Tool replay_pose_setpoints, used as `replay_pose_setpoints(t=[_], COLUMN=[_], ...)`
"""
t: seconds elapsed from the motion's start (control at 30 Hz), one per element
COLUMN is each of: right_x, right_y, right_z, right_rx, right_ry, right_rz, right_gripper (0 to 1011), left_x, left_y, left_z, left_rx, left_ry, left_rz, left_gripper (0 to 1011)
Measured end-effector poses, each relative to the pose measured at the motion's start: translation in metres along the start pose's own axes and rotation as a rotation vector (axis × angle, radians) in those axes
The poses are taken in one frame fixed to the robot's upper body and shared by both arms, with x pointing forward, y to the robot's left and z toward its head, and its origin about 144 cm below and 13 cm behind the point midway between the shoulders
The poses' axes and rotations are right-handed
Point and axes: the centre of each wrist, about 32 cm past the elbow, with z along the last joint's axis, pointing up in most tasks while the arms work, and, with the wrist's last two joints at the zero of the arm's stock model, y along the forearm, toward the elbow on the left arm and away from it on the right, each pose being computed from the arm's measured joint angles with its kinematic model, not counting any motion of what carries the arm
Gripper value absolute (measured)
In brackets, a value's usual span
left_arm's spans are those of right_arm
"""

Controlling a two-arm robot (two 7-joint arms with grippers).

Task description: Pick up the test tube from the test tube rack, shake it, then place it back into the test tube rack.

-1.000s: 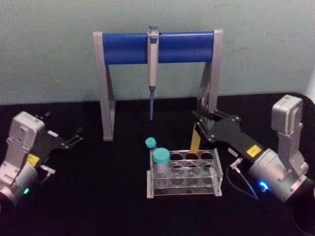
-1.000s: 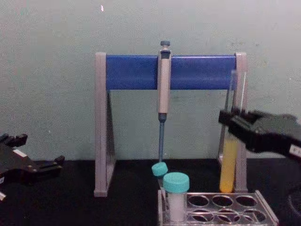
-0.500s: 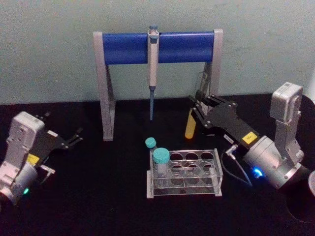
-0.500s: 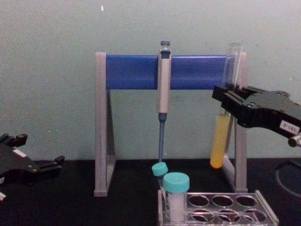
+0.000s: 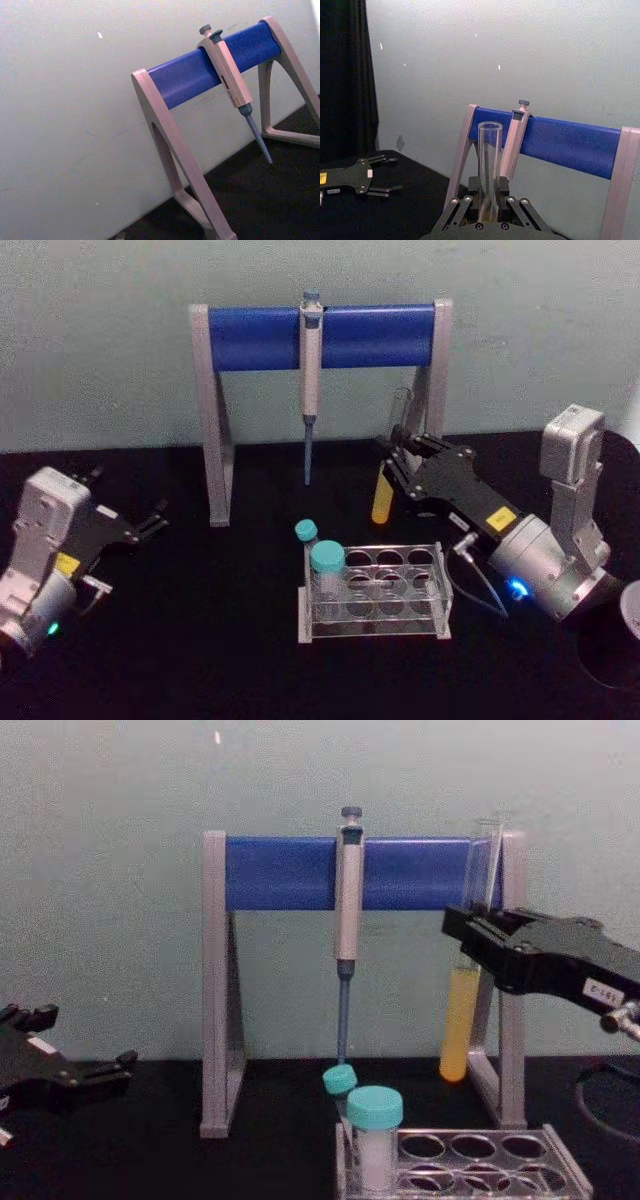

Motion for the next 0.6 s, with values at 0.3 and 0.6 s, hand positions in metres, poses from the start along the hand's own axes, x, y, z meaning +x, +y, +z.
replay_pose_setpoints(t=[0.3,0.6], right_x=[0.004,0.005], right_y=[-0.004,-0.022], right_z=[0.002,0.007], right_rx=[-0.001,-0.016], right_ry=[-0.019,-0.035], right_rz=[-0.031,-0.077], right_gripper=[220,220], left_x=[0.000,0.000], left_y=[0.000,0.000], left_z=[0.000,0.000], left_rx=[0.000,0.000], left_ry=[0.000,0.000], left_rz=[0.000,0.000], left_gripper=[1010,1010])
